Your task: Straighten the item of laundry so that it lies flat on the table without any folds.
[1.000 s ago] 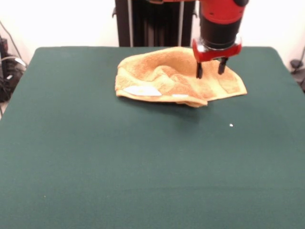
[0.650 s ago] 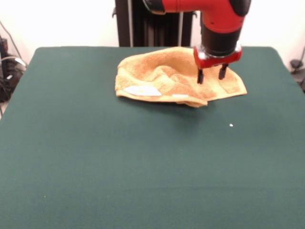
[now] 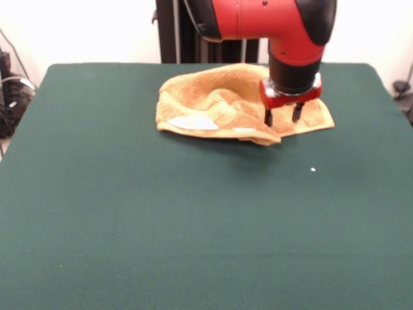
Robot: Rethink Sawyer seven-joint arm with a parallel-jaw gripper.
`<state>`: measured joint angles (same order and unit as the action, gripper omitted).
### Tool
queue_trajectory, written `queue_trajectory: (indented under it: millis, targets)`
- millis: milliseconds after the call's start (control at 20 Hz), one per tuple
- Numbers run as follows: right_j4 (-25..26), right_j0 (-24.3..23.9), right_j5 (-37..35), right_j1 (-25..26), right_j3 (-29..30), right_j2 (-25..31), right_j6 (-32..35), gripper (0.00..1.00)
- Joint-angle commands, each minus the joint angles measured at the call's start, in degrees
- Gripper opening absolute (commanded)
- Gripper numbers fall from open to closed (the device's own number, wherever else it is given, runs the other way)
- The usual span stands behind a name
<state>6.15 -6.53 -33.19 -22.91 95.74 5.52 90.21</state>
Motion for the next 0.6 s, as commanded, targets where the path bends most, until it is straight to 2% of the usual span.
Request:
queue_trajectory:
  millis: [50,600]
  targets:
    - [-2.0,4.6,7.6,2.3,1.8,-1.2,16.5,1.00]
    - [-9.1,9.1,7.3,-0.9,9.5,-3.5,21.0,1.00]
